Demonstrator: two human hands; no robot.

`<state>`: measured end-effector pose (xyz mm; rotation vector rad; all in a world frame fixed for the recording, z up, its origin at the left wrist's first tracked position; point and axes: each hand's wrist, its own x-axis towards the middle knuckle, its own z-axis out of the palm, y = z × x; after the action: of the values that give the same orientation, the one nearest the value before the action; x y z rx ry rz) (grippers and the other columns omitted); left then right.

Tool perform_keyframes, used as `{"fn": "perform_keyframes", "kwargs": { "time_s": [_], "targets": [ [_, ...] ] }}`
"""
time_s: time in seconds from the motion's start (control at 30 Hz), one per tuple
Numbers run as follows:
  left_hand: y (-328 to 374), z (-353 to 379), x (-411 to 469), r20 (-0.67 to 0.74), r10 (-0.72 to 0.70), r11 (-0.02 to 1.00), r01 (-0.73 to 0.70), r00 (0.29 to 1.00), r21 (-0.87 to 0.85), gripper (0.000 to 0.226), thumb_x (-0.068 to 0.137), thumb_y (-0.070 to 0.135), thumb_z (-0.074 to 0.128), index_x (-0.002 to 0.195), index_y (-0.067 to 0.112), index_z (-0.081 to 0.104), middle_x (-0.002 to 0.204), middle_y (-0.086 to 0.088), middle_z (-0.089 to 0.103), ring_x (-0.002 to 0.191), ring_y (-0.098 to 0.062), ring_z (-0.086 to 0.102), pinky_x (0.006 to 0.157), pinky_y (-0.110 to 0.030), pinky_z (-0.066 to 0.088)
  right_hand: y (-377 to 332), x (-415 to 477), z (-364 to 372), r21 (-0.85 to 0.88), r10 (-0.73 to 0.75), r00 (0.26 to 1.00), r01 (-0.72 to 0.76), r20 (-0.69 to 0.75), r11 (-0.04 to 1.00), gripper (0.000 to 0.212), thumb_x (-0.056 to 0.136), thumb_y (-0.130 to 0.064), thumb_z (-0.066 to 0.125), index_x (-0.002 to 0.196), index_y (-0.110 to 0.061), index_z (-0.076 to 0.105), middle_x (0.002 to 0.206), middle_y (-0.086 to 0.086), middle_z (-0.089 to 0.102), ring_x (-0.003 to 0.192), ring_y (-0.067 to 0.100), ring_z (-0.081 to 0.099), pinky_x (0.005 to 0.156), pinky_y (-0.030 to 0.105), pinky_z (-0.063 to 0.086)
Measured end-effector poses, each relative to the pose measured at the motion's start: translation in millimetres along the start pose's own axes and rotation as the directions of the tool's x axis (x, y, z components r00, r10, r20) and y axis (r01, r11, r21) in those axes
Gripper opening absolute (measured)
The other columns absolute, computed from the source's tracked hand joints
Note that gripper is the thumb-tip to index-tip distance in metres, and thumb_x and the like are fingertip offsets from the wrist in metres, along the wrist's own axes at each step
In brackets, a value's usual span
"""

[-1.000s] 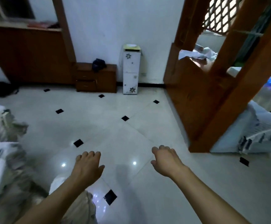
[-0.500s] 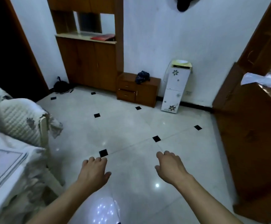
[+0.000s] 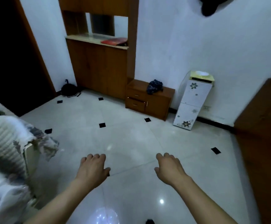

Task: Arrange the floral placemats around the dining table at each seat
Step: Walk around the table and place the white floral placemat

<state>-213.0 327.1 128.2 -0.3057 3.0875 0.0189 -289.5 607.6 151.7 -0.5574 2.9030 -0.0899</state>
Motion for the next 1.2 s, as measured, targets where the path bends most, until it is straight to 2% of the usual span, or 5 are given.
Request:
{"fn": "perform_keyframes", "kwargs": {
  "time_s": [0.23,0.43,0.57,0.93,1.2],
  "targets": [
    [-92,2,51,0.035,-0.416,0.909,0.416,0.909,0.001,0.041,0.086,0.055,0.049,0.109,0.022,0.051,0.113,-0.004,0.062,0.108,-0.029,0.054,0.087,-0.041,0.039,-95,198,-11,-0.052,-0.428,0.903,0.43,0.036,0.901,0.037,0.093,-0.04,0.049,0.122,-0.018,0.048,0.114,0.008,0.056,0.102,0.027,0.054,0.081,0.036,0.041],
    [-174,-5,19,0.055,-0.771,0.636,0.772,0.635,-0.007,0.042,0.084,0.053,0.051,0.113,0.022,0.053,0.116,-0.006,0.062,0.112,-0.03,0.052,0.092,-0.044,0.04,-266,284,-17,-0.086,-0.796,0.594,0.805,0.116,0.588,0.038,0.092,-0.04,0.051,0.121,-0.016,0.047,0.115,0.012,0.056,0.103,0.031,0.054,0.084,0.038,0.042],
    [-225,5,-14,0.073,-0.891,0.45,0.893,0.448,0.004,0.037,0.083,0.045,0.049,0.111,0.02,0.054,0.113,-0.007,0.062,0.11,-0.032,0.052,0.091,-0.044,0.04,-381,293,-5,-0.071,-0.91,0.388,0.922,0.147,0.382,0.04,0.087,-0.041,0.054,0.121,-0.019,0.049,0.116,0.014,0.057,0.107,0.035,0.055,0.088,0.042,0.045],
    [-380,61,-35,0.175,-0.973,0.149,0.988,0.153,-0.031,0.038,0.087,0.048,0.048,0.113,0.021,0.051,0.116,-0.006,0.059,0.111,-0.03,0.051,0.092,-0.044,0.039,-636,317,39,0.042,-0.949,0.069,0.995,0.309,0.086,0.031,0.087,-0.031,0.05,0.116,-0.018,0.053,0.115,0.013,0.058,0.104,0.035,0.057,0.083,0.04,0.046],
    [-426,103,-67,0.207,-0.95,-0.263,0.956,-0.234,-0.127,0.037,0.089,0.042,0.048,0.116,0.017,0.055,0.114,-0.008,0.062,0.105,-0.029,0.056,0.087,-0.041,0.045,-799,313,113,0.091,-0.837,-0.226,0.974,0.499,-0.209,0.037,0.091,-0.035,0.053,0.118,-0.011,0.046,0.115,0.017,0.054,0.106,0.037,0.055,0.08,0.038,0.046]
  ]
}}
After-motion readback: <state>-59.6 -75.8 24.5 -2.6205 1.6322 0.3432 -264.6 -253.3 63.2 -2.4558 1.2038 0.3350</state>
